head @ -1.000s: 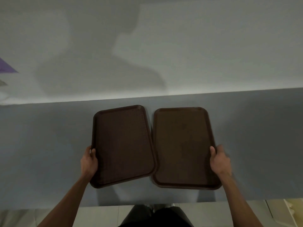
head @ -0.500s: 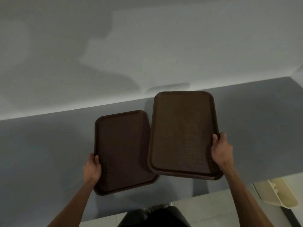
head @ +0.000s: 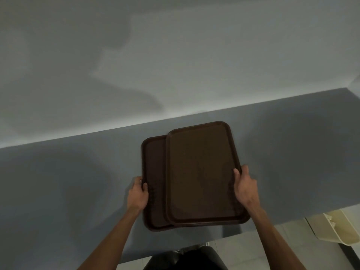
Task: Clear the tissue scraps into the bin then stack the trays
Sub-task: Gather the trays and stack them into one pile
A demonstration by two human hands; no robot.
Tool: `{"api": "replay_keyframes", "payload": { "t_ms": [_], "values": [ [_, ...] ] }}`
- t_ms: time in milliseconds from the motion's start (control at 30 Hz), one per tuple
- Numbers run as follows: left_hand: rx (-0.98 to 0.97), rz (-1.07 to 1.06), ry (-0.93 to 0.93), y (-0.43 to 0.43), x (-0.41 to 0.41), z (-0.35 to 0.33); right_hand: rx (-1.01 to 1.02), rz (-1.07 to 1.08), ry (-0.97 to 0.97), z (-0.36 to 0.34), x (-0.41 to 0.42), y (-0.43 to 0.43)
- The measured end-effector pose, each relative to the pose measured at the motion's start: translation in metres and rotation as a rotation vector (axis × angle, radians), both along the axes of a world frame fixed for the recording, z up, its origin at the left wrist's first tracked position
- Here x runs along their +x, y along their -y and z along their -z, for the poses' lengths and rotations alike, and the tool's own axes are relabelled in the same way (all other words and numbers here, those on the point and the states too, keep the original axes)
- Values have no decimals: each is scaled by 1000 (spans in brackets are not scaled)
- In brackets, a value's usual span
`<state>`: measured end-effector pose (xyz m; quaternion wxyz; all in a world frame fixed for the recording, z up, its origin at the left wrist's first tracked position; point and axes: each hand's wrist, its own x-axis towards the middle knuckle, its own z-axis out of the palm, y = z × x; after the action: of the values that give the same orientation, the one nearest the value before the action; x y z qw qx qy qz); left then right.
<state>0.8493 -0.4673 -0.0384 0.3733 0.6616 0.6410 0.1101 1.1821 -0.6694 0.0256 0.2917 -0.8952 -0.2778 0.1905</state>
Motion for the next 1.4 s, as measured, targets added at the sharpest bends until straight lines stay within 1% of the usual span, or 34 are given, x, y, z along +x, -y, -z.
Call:
{"api": "replay_keyframes", "payload": {
  "t_ms": [133, 300, 433, 567, 667, 733, 867, 967, 1033, 1167, 1233, 1333, 1367, 1400],
  "values": [
    [-58, 14, 10, -3, 0, -7, -36, 19, 8, 17, -16, -12],
    [-117, 66, -27, -1, 2, -11, -110, -42, 70, 41, -38, -32],
    [-117, 65, -14, -2, 1, -14, -102, -72, 124, 48, -54, -50],
    [-81, 89, -40, -2, 0, -19, -105, -99, 193, 64, -68, -63],
    [-87, 79, -70, -3, 0, -20, -166, -73, 248, 86, -73, -63],
    [-102, 107, -113, -5, 0, -22, -210, -120, 288, 92, -70, -62],
    [-168, 165, -219, -13, 2, -27, -161, -131, 239, 84, -63, -61],
    [-270, 151, -176, -24, 0, -30, -194, -114, 192, 72, -71, -50],
    [-296, 169, -161, -29, -2, -31, -203, -63, 172, 73, -86, -32],
    [-299, 242, -229, -24, 1, -38, -202, 18, 132, 80, -105, -1],
    [-341, 213, -180, -12, 4, -41, -196, 20, 142, 82, -91, 0],
    [-506, 147, -10, 13, 8, -46, -201, -1, 152, 84, -54, -1],
    [-523, 155, 19, 19, 10, -46, -206, -4, 146, 84, -40, -1],
    [-488, 167, 23, 22, 12, -47, -205, 8, 130, 84, -26, -1]
  ]
}}
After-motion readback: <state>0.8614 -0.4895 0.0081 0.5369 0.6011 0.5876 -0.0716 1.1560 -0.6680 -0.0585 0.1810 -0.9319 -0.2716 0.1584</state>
